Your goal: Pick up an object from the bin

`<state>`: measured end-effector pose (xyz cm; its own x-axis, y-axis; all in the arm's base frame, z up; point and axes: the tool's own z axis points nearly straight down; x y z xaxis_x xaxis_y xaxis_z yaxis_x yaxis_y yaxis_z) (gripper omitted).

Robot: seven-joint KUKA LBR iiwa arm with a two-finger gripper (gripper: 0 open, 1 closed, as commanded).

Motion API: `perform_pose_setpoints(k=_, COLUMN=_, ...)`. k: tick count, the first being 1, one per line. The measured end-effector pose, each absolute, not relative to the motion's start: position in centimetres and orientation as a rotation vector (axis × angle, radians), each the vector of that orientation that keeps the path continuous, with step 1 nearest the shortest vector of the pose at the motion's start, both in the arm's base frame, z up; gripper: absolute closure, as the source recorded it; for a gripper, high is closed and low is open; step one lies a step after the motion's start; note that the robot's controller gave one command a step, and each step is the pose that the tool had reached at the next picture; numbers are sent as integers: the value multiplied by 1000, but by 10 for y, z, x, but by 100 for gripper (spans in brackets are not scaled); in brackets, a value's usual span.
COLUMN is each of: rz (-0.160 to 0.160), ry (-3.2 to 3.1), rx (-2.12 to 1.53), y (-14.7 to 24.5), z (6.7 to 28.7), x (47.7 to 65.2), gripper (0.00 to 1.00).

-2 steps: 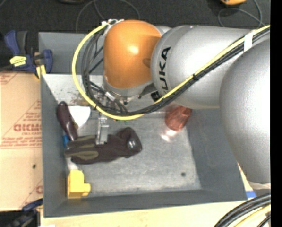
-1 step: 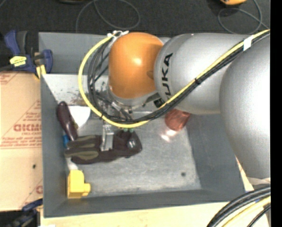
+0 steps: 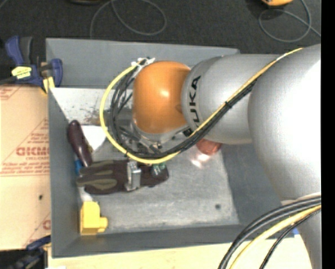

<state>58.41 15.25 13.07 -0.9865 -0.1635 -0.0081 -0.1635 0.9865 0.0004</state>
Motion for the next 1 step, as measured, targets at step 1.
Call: perform_pose_setpoints(k=1, rz=5, ry=3135, rx=-125, y=152, z=100, x=590, gripper=0)
